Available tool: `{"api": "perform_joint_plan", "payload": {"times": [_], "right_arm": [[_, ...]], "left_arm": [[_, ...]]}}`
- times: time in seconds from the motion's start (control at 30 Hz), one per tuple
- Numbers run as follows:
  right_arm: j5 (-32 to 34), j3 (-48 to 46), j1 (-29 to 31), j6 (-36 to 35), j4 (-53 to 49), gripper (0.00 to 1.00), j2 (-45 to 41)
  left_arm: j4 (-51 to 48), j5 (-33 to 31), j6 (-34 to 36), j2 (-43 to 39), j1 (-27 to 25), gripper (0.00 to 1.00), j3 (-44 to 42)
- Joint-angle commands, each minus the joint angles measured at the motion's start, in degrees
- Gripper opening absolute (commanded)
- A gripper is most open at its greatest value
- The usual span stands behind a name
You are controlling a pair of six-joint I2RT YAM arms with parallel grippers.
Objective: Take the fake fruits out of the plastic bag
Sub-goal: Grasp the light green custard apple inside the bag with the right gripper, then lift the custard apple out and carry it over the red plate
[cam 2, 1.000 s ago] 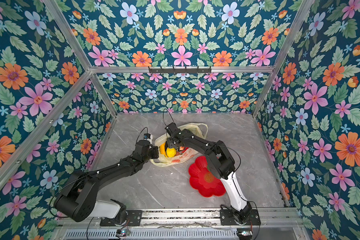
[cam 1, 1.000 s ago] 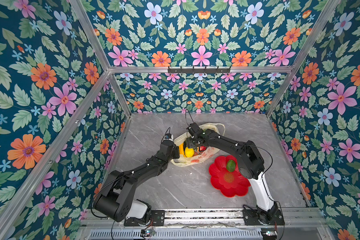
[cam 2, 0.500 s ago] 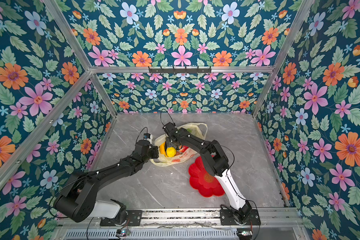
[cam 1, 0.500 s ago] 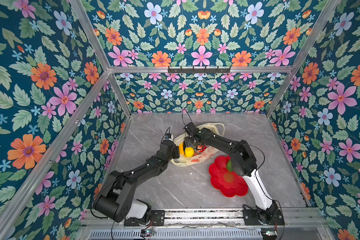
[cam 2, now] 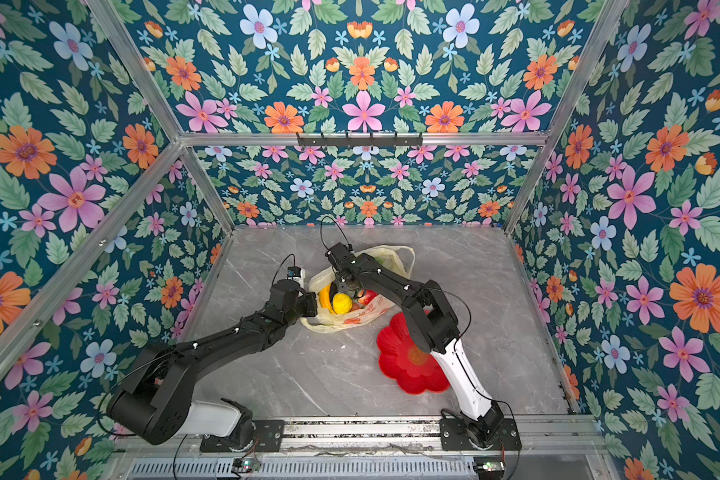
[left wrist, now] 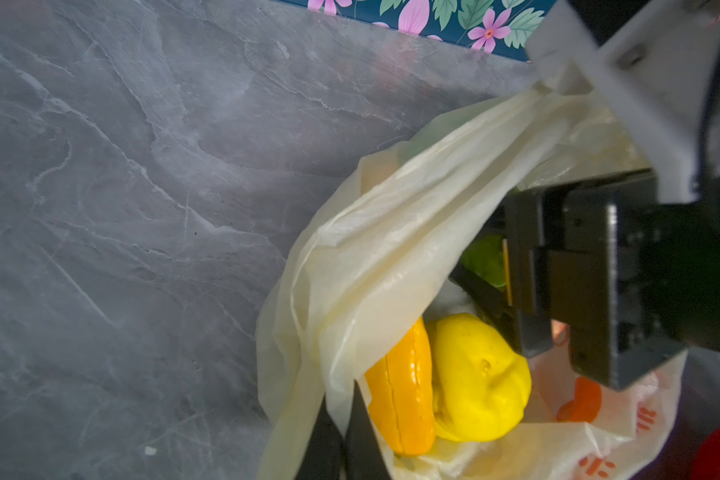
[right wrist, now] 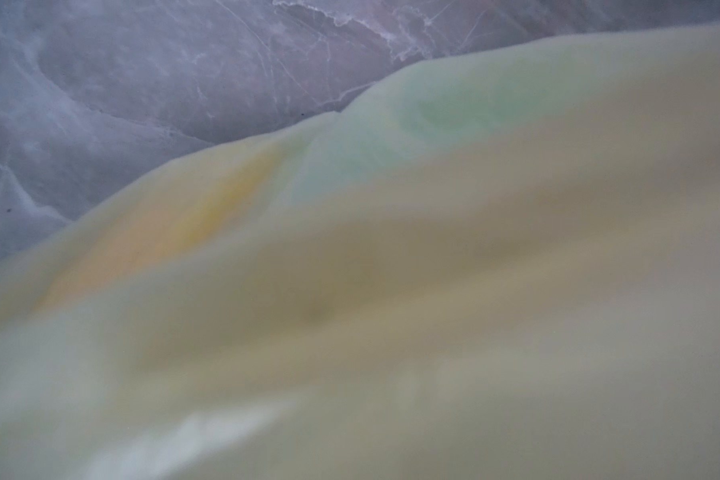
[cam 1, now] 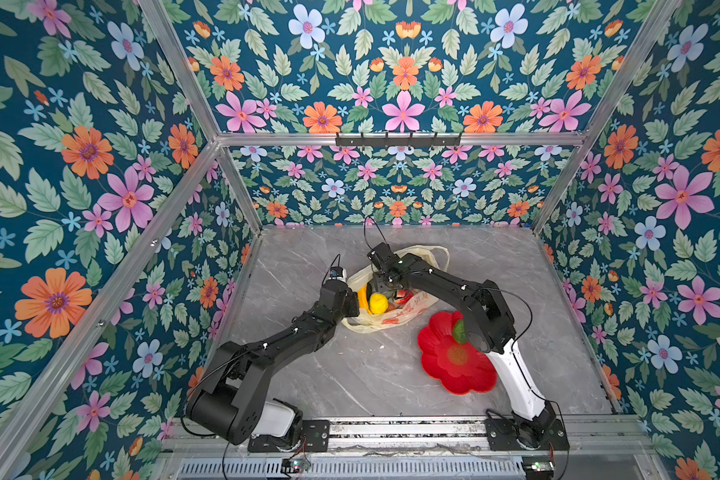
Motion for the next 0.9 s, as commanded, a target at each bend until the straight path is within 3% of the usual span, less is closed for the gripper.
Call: {"api": "perform_joint_plan", "payload": {"times": [0.0, 0.33, 0.67, 0.87], "right_arm": [[-2.71, -2.54, 0.04, 0.64, 0.42, 0.63, -4.32], [-10.01, -21.10, -0.29, 5.09, 2.00, 0.63, -24.47], [-18.55, -47.46, -3.37, 14.88, 5.48, 0.61, -48.45], [-19.53, -57.65, -4.59, 20.62, 6.37, 0.61, -56.30]], "left_arm": [[-0.08, 0.13, 0.05, -0.09, -0.02, 0.07, 0.20], [-0.20, 0.11, 0.04, -0.19, -0.02, 0.07, 0.20], [-0.04, 0.28, -0.05, -0.34, -0.13, 0.07, 0.19], [-0.04, 0.09, 0.04, -0.29, -0.20, 0.07, 0.22]]}}
